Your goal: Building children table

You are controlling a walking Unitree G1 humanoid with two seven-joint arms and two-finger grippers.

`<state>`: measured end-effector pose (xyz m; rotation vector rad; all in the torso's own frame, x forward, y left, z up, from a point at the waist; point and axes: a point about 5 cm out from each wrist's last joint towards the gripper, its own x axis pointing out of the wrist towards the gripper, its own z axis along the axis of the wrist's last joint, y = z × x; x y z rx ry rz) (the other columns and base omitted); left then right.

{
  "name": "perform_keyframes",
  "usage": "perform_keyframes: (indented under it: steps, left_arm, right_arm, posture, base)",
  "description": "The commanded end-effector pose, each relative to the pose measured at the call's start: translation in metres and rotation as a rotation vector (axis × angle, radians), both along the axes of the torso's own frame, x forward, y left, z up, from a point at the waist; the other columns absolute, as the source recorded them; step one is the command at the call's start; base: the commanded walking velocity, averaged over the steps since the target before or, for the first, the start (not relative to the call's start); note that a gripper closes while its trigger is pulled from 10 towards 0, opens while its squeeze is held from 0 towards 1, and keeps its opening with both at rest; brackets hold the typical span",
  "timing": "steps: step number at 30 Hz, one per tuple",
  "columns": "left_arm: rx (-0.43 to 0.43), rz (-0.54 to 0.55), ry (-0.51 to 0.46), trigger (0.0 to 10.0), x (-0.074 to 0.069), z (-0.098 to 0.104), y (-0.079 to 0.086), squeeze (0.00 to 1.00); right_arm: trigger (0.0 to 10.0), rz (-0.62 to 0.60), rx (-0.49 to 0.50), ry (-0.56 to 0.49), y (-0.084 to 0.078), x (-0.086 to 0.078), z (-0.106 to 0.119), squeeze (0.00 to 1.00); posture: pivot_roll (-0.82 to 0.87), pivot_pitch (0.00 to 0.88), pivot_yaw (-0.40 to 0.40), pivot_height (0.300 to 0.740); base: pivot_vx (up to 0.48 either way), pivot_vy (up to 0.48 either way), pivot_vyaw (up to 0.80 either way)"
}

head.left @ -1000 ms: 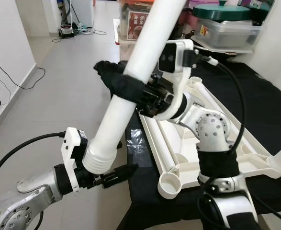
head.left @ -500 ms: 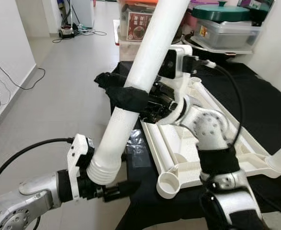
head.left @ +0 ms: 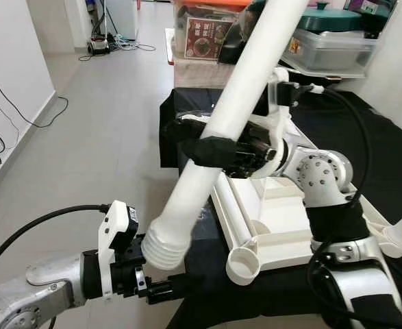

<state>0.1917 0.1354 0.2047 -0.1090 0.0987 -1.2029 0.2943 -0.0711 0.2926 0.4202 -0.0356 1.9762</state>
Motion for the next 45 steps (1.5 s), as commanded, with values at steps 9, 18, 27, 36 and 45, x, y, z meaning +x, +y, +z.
perform_keyframes:
  steps: [9,18,27,36,45]
  left_arm:
    - [0.023,-0.021,-0.015,10.0,-0.004,0.001,0.002,0.0]
    - [0.015,-0.019,-0.009,10.0,-0.003,-0.003,-0.001,0.0]
    - [0.0,-0.05,-0.003,10.0,-0.001,-0.003,-0.007,0.0]
    - [-0.041,-0.076,0.027,0.0,-0.006,-0.005,-0.006,0.0]
    - [-0.052,-0.096,0.046,0.0,-0.011,-0.008,-0.005,0.0]
  right_arm:
    - [0.0,-0.062,0.03,0.011,-0.012,0.015,0.018,0.0]
    - [0.0,0.026,0.016,0.03,-0.005,0.0,0.007,0.0]
    - [0.0,0.198,0.016,0.032,0.008,-0.021,-0.008,0.0]
    - [0.0,0.215,0.019,0.027,0.013,-0.022,-0.008,0.0]
    - [0.0,0.176,0.032,0.0,0.011,-0.018,-0.004,0.0]
  posture:
    - [0.13,0.0,-0.064,0.74]
    - [0.12,0.0,-0.064,0.74]
    - [0.12,0.0,-0.072,0.74]
    - [0.13,0.0,-0.082,0.74]
    - [0.12,0.0,-0.079,0.74]
  base:
    - [0.0,0.0,0.0]
    - [0.0,0.0,0.0]
    - [0.0,0.0,0.0]
    - [0.0,0.0,0.0]
    - [0.0,0.0,0.0]
